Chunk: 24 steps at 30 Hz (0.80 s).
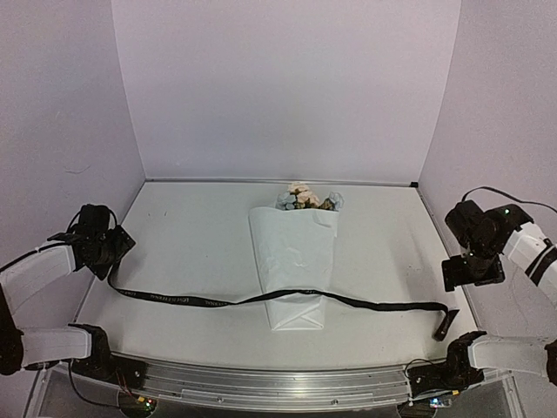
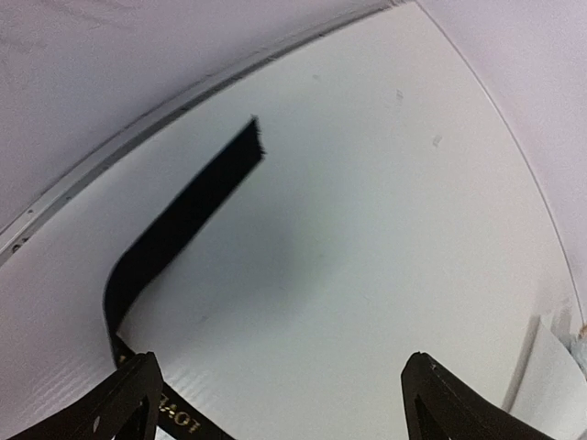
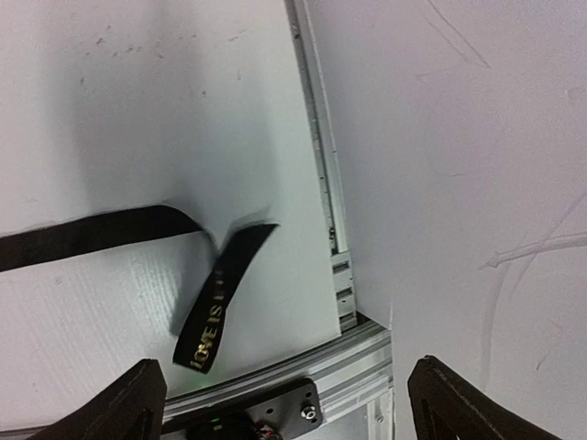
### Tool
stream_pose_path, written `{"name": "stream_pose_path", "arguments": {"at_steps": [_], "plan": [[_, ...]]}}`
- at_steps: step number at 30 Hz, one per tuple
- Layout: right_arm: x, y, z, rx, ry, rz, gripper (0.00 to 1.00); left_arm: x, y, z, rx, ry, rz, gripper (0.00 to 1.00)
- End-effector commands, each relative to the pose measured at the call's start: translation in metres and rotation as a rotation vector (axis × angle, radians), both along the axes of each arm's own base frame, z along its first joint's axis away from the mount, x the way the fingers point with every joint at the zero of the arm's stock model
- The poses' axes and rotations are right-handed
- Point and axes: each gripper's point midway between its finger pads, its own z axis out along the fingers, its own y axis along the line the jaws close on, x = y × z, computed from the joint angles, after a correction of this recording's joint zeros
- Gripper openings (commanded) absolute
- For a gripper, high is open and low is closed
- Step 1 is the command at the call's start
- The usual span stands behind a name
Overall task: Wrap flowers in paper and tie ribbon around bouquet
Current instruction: Straighten the ribbon at the center of the board, then pick up the folded bouquet from the center of the board.
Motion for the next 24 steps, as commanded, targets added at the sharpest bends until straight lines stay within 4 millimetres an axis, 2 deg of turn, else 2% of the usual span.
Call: {"name": "stream_pose_path", "arguments": {"at_steps": [1, 4, 5, 8, 11, 15, 17, 20, 24], "plan": [[-0.038, 0.012, 0.009, 0.113, 0.129, -0.075, 0.96, 0.022, -0.048, 0.044, 0.024, -0.107, -0.255, 0.93], [-0.038, 0.018, 0.013, 0.155, 0.119, -0.093, 0.96, 0.03, -0.097, 0.052, 0.013, -0.127, -0.453, 0.92], [-0.036, 0.025, 0.011, 0.2, 0.117, -0.094, 0.96, 0.032, -0.117, 0.054, -0.007, -0.139, -0.524, 0.91], [-0.021, 0.073, -0.003, 0.46, 0.122, -0.12, 0.95, 0.028, -0.18, 0.066, -0.088, -0.214, -0.75, 0.88], [0.012, 0.122, -0.016, 0.638, 0.08, -0.074, 0.95, 0.019, -0.233, 0.071, -0.154, -0.267, -0.945, 0.82], [0.046, 0.175, -0.025, 0.682, 0.058, 0.071, 0.96, 0.005, -0.281, 0.057, -0.167, -0.247, -1.115, 0.73], [0.068, 0.204, -0.029, 0.741, 0.039, 0.096, 0.96, -0.004, -0.3, 0.045, -0.17, -0.225, -1.186, 0.71], [0.094, 0.236, -0.04, 0.792, 0.034, 0.097, 0.96, -0.012, -0.329, 0.042, -0.192, -0.248, -1.28, 0.69], [0.121, 0.273, -0.057, 0.839, 0.051, 0.103, 0.96, -0.017, -0.354, 0.027, -0.197, -0.218, -1.351, 0.66]]}}
